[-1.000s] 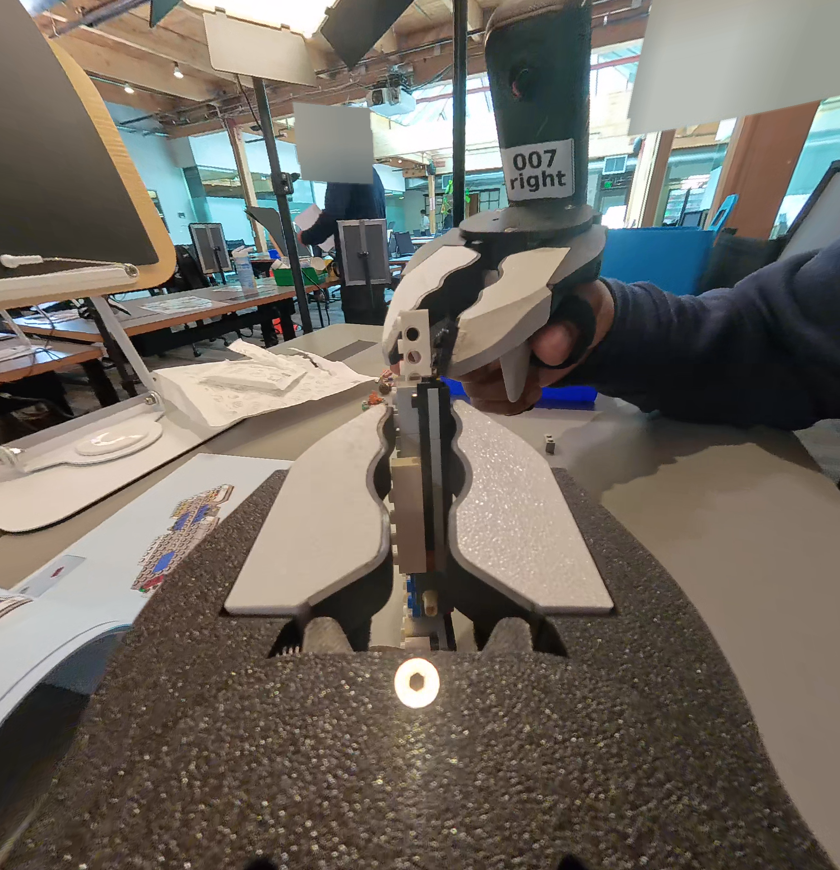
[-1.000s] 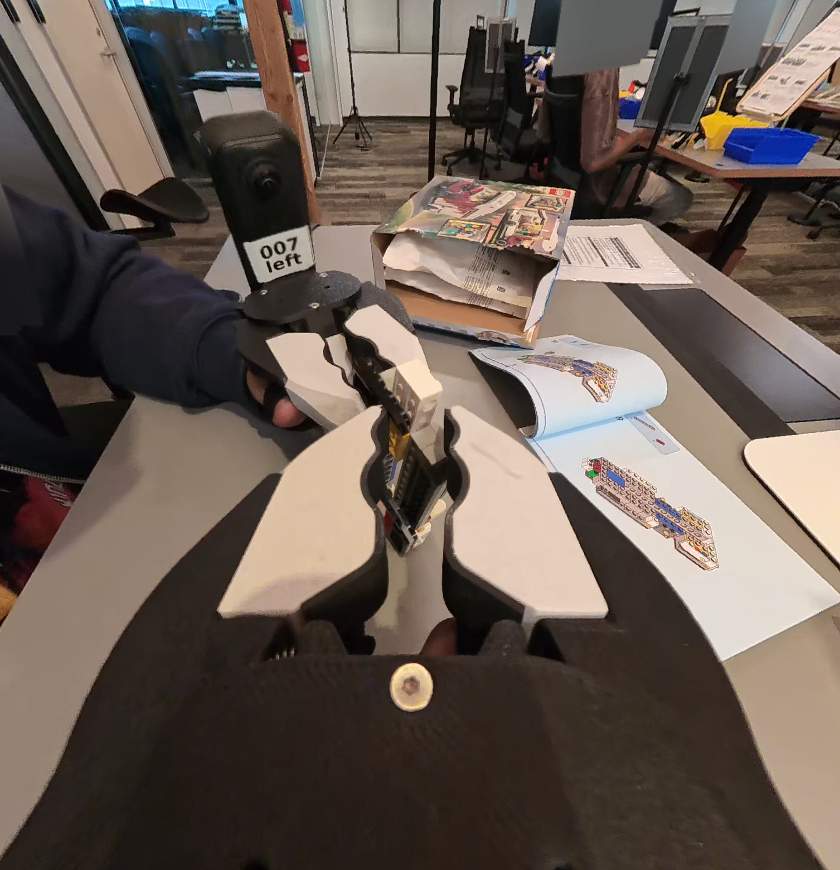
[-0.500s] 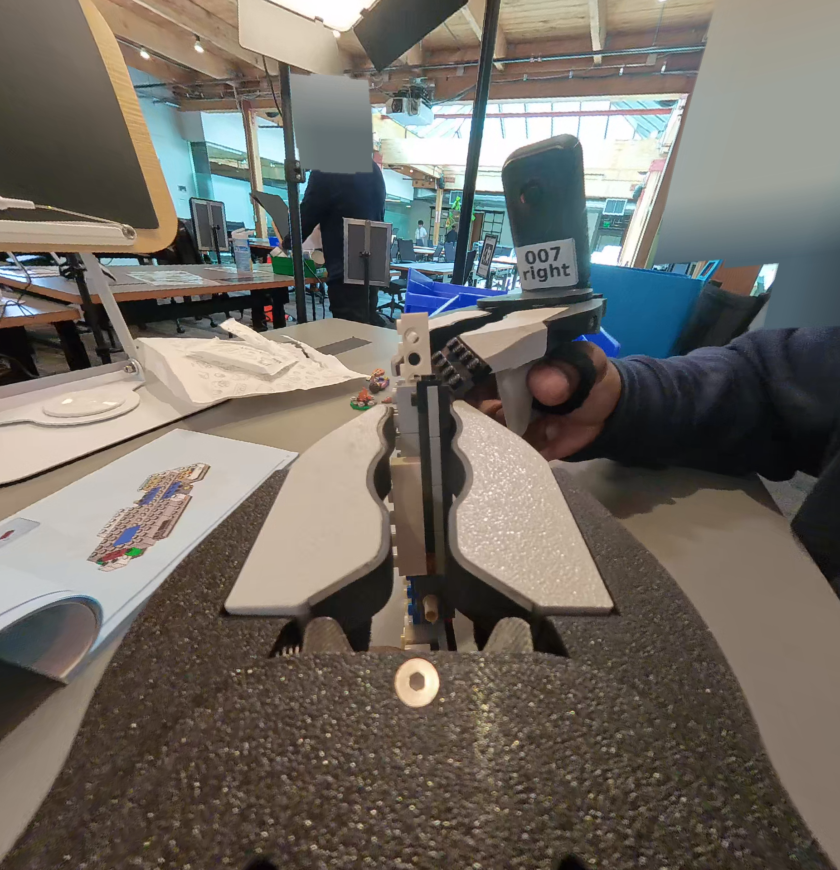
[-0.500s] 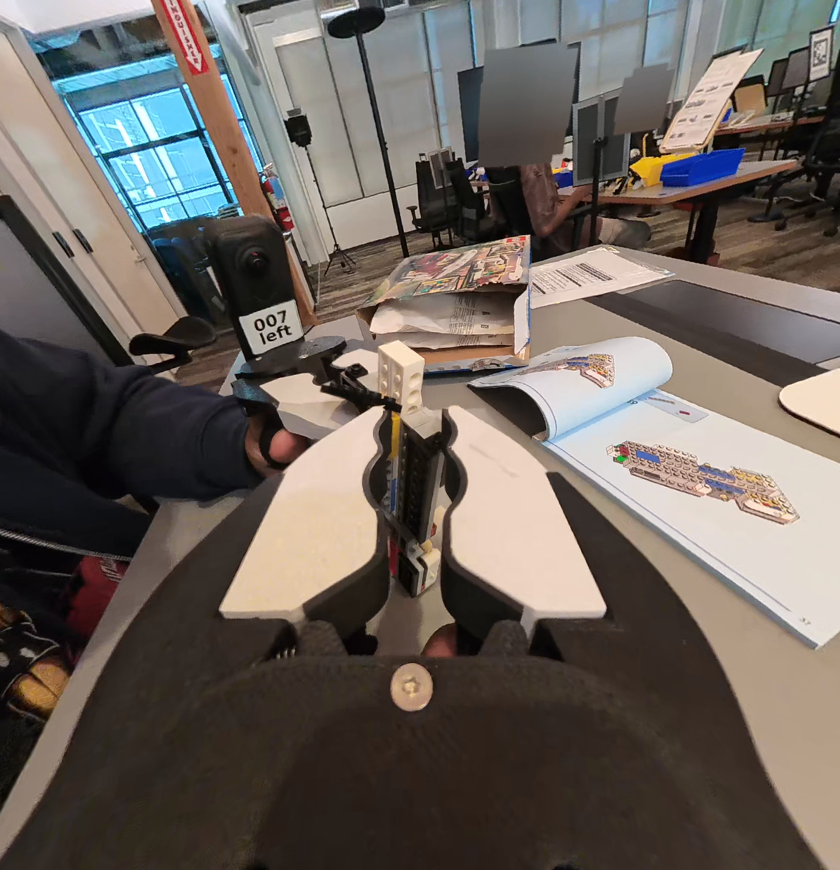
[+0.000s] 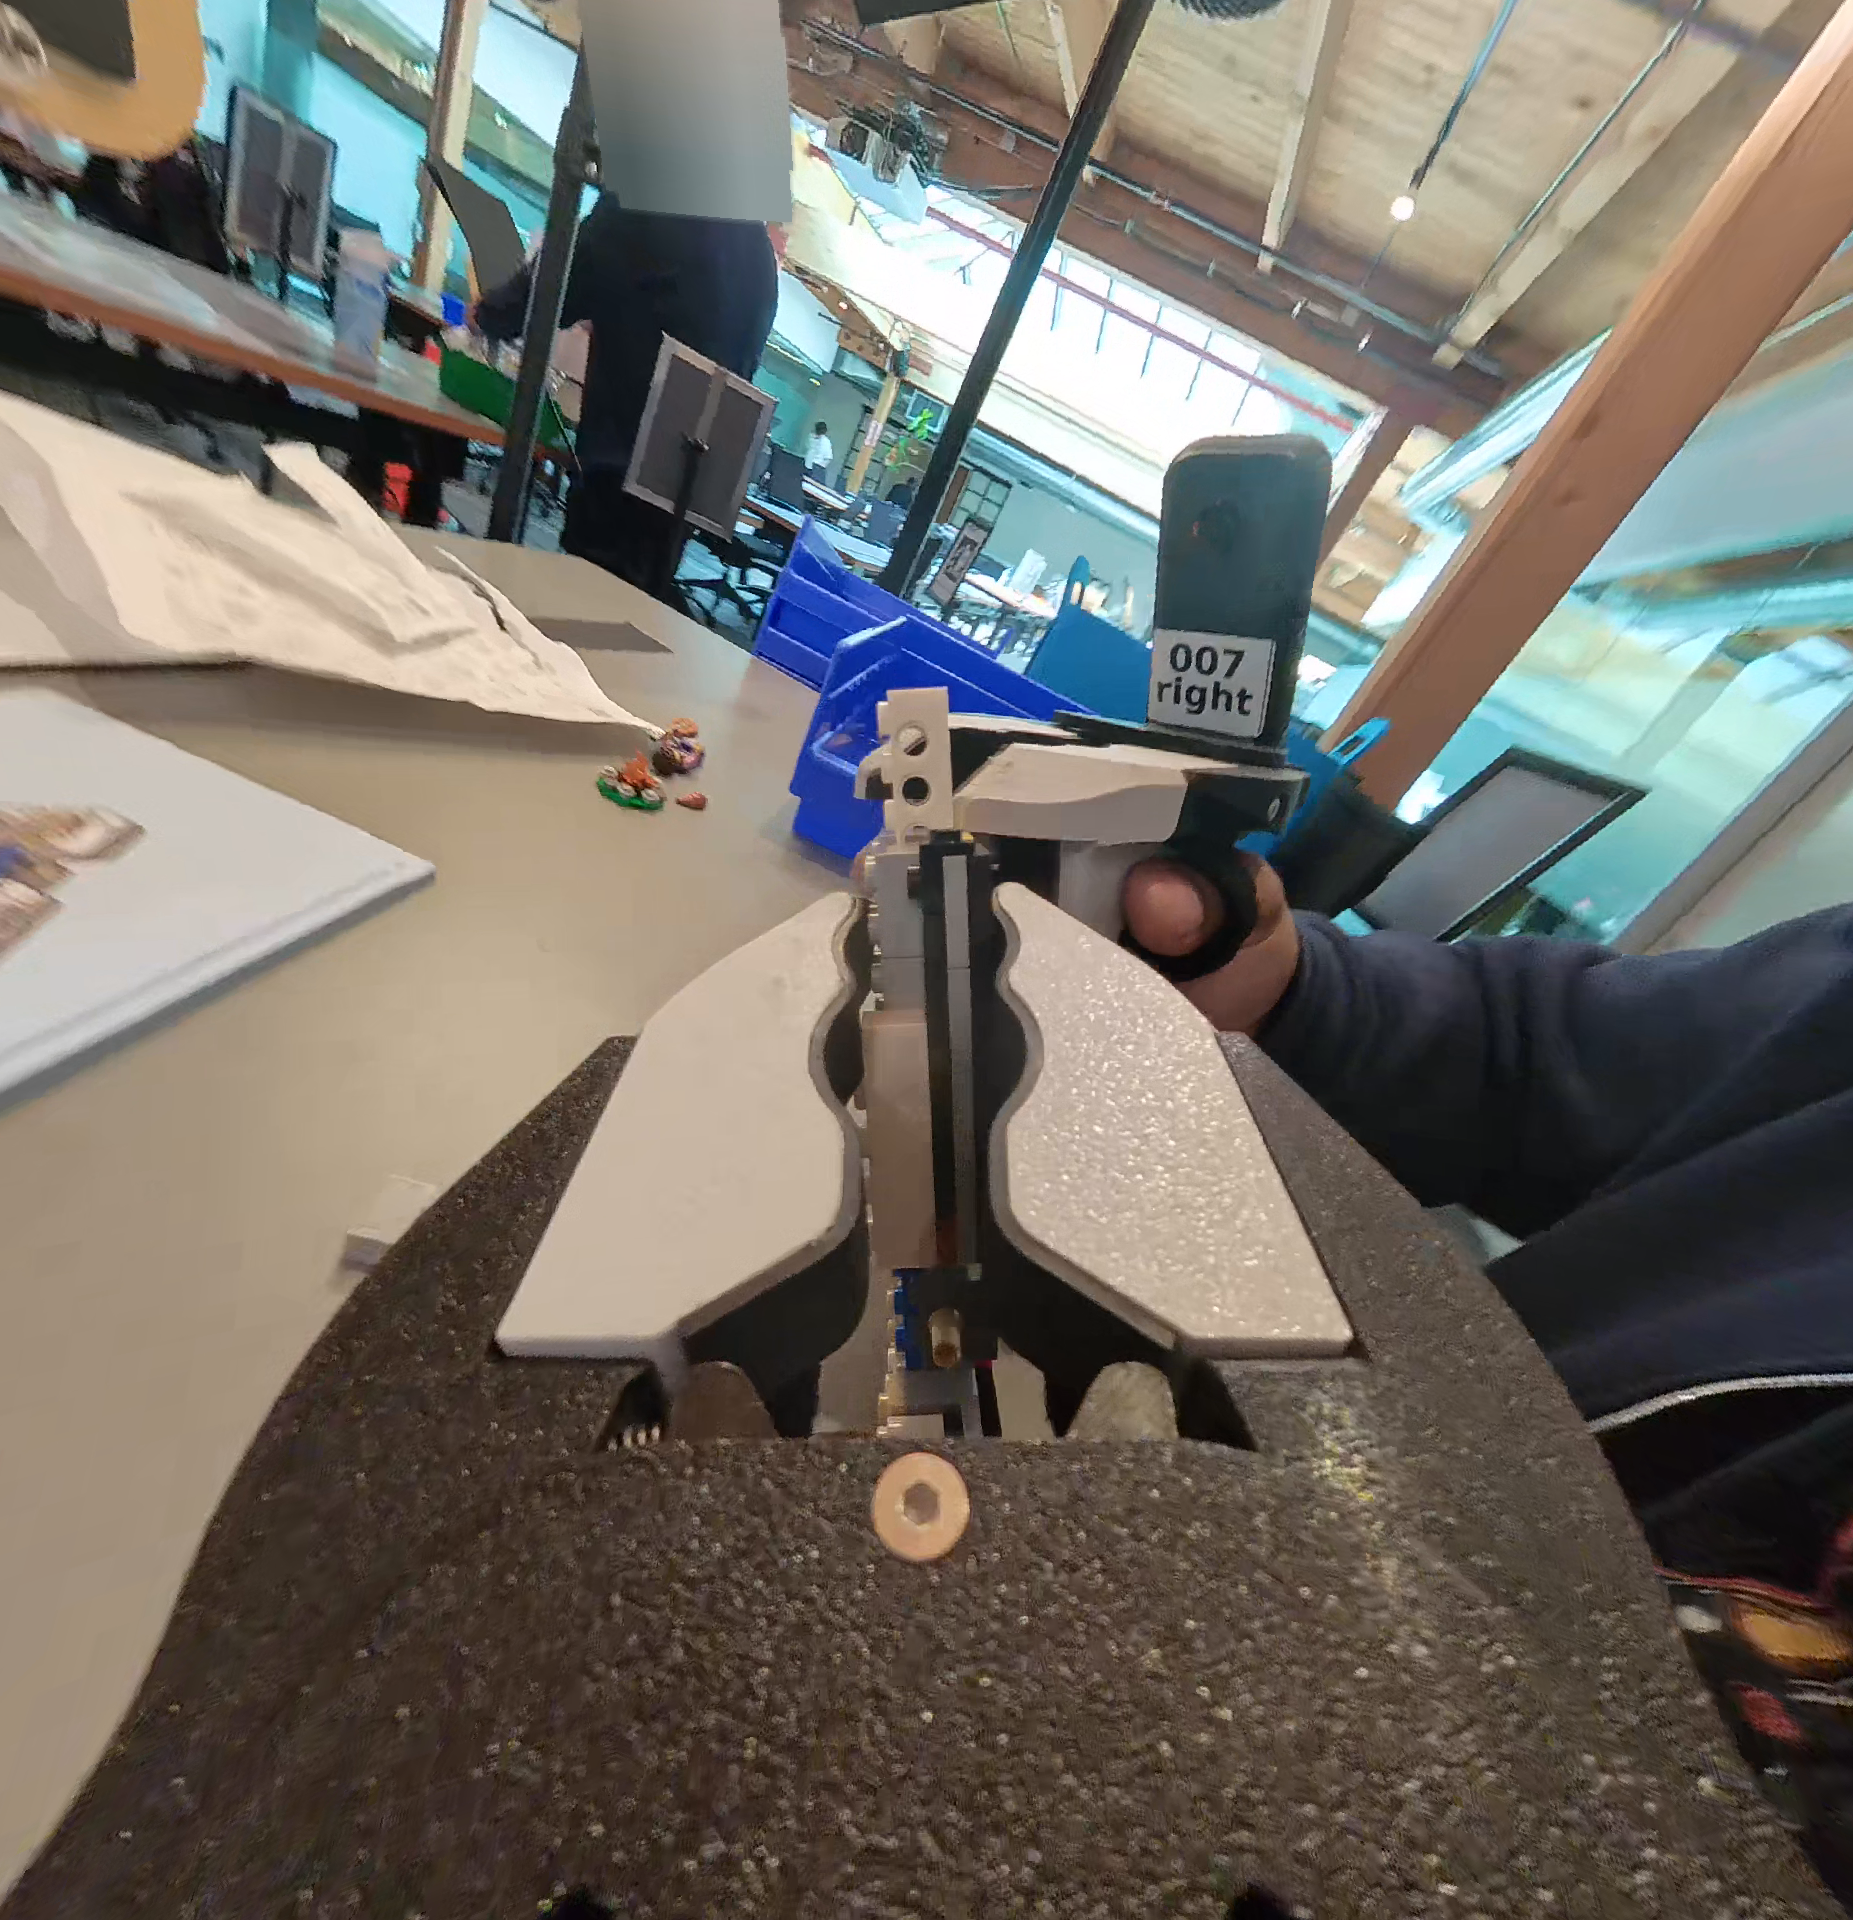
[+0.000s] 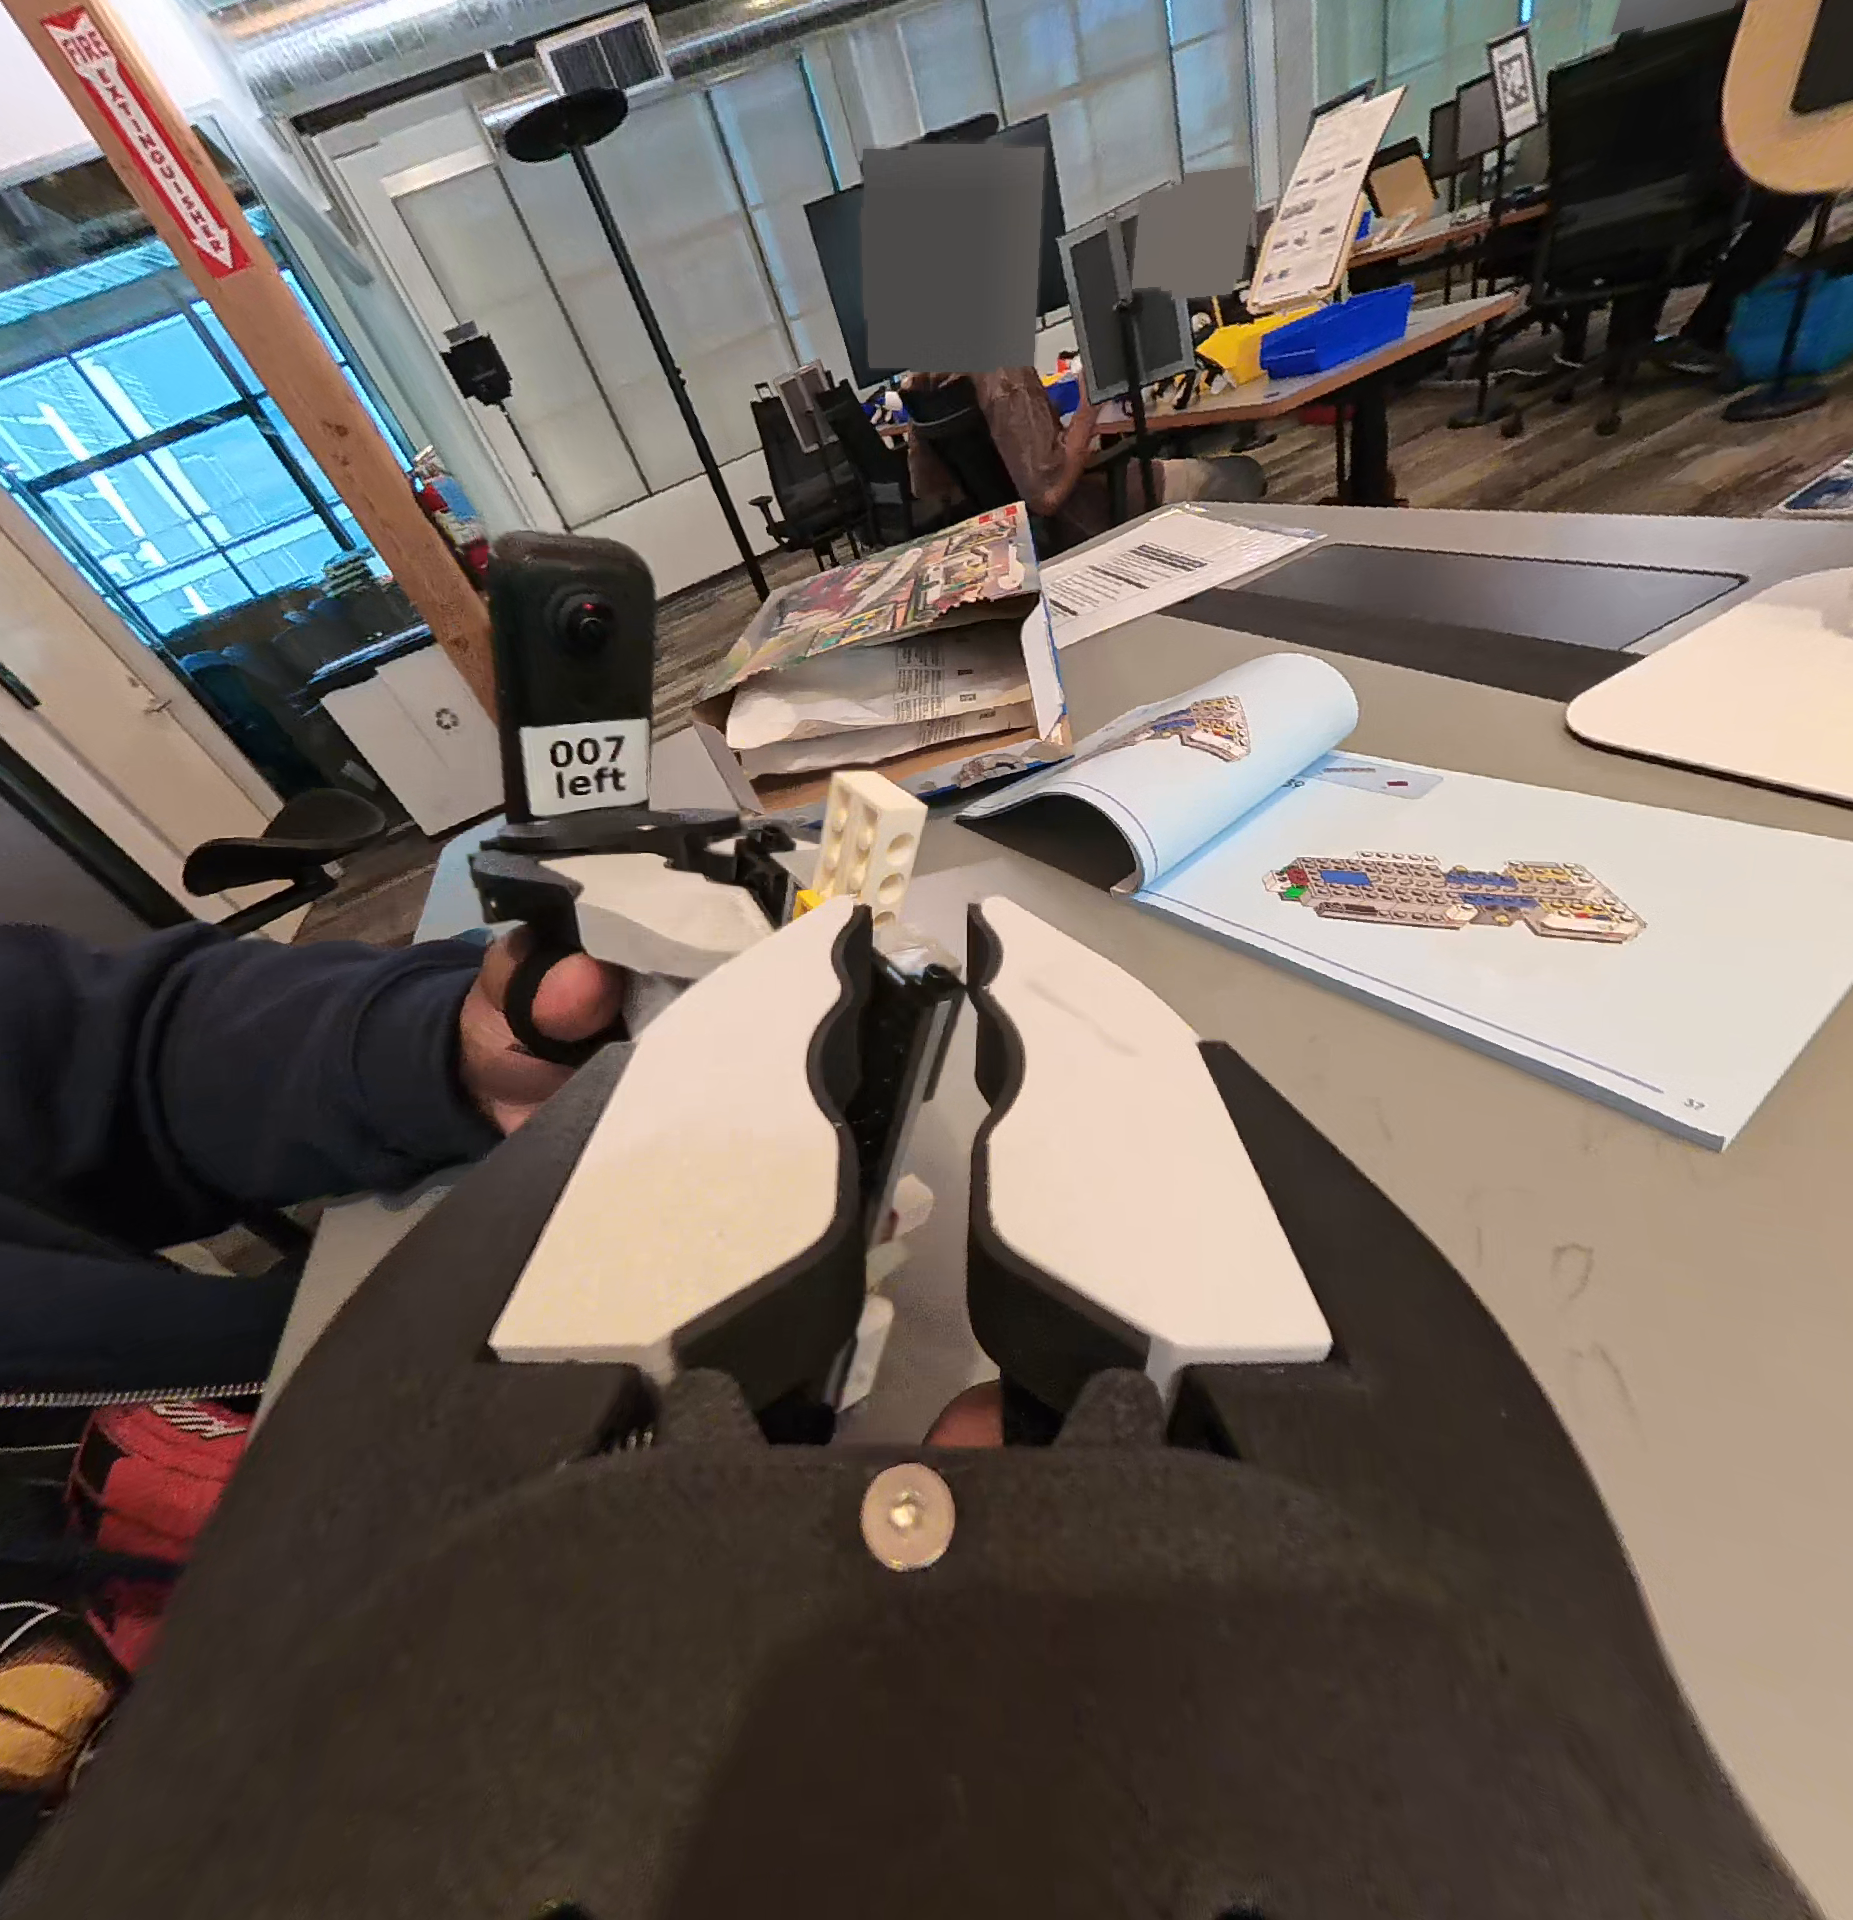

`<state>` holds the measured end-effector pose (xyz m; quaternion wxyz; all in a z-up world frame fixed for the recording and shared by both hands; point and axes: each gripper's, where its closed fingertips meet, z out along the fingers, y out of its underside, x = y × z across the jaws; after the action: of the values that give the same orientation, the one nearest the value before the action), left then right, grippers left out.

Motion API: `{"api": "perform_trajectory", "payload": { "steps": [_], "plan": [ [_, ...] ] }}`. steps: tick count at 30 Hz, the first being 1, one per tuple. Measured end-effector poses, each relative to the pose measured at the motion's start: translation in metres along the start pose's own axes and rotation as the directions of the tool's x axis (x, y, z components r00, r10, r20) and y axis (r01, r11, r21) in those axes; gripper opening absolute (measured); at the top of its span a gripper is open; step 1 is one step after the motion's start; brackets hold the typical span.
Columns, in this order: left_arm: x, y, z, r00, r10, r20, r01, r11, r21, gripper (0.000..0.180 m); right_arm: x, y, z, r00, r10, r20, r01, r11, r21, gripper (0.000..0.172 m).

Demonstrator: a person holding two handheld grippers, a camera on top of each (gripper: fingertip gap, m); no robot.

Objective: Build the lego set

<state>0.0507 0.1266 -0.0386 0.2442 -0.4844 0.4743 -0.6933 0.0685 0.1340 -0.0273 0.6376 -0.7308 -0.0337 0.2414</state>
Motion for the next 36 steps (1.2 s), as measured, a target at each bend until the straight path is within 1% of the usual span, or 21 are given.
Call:
{"api": "perform_trajectory", "payload": {
  "steps": [2,5,8,12,15,18,21,27,32,36],
  "plan": [
    [-0.002,0.0,0.0,0.999,-0.043,-0.011,0.043,0.999,0.003,0.019,0.004,0.002,-0.001,1.0,-0.009,-0.02,0.01,1.0,0.017,0.018],
    [-0.004,0.0,-0.003,0.999,-0.052,-0.008,0.052,0.999,0.006,0.019,0.006,0.001,-0.005,0.998,-0.045,-0.041,0.048,0.996,0.072,0.017],
    [-0.005,-0.001,-0.003,0.999,-0.048,-0.004,0.048,0.999,0.007,0.019,0.005,0.002,-0.008,0.991,-0.108,-0.073,0.115,0.989,0.09,0.017],
    [0.001,0.0,-0.004,1.0,-0.009,-0.005,0.009,1.0,0.004,0.019,0.003,0.001,-0.014,0.972,-0.202,-0.123,0.211,0.976,0.061,0.018],
    [0.006,-0.001,-0.005,0.999,0.051,0.01,-0.051,0.999,0.011,0.019,0.004,-0.001,-0.023,0.937,-0.295,-0.188,0.306,0.951,0.033,0.019],
    [0.008,-0.002,-0.004,0.995,0.096,0.025,-0.096,0.995,0.019,0.019,0.006,-0.005,-0.034,0.904,-0.345,-0.252,0.36,0.933,0.014,0.017],
    [0.011,-0.002,-0.004,0.993,0.116,0.021,-0.117,0.993,0.023,0.019,-0.001,-0.012,-0.05,0.908,-0.329,-0.258,0.352,0.935,0.046,0.017],
    [0.016,0.001,0.001,0.991,0.135,0.0,-0.135,0.991,0.014,0.02,0.0,-0.003,-0.088,0.908,-0.301,-0.293,0.333,0.941,0.065,0.017],
    [0.021,0.005,0.006,0.99,0.135,-0.03,-0.135,0.991,-0.006,0.02,0.003,-0.004,-0.115,0.928,-0.217,-0.304,0.264,0.957,0.12,0.018],
    [0.025,0.009,0.009,0.988,0.15,-0.038,-0.151,0.988,-0.03,0.02,-0.003,0.007,-0.137,0.952,-0.134,-0.277,0.177,0.975,0.138,0.02]
  ]
}}
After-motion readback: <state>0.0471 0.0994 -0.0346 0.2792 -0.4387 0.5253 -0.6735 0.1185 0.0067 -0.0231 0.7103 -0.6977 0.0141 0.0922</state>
